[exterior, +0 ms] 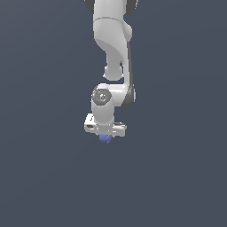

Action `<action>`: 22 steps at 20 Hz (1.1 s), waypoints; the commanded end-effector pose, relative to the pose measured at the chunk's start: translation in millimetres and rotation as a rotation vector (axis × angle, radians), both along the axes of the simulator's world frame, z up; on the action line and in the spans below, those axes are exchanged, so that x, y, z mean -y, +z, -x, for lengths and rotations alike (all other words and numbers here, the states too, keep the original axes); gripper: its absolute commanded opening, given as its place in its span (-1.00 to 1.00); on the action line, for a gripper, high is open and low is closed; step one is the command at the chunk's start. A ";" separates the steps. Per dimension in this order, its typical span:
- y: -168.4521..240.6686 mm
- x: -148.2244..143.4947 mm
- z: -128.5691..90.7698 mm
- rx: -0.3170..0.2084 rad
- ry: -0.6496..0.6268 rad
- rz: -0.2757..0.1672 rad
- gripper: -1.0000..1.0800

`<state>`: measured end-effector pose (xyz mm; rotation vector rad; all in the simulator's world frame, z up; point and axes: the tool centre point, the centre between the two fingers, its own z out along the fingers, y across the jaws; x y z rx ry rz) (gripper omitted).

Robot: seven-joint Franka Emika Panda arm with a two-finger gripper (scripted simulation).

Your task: Pick up the object and move it to a goal position.

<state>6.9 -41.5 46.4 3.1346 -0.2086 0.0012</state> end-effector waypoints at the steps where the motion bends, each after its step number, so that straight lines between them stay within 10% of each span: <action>1: 2.3 -16.8 -12.4 0.000 0.000 0.000 -1.00; 22: 16.3 -126.0 -101.7 -0.001 0.000 0.000 -1.00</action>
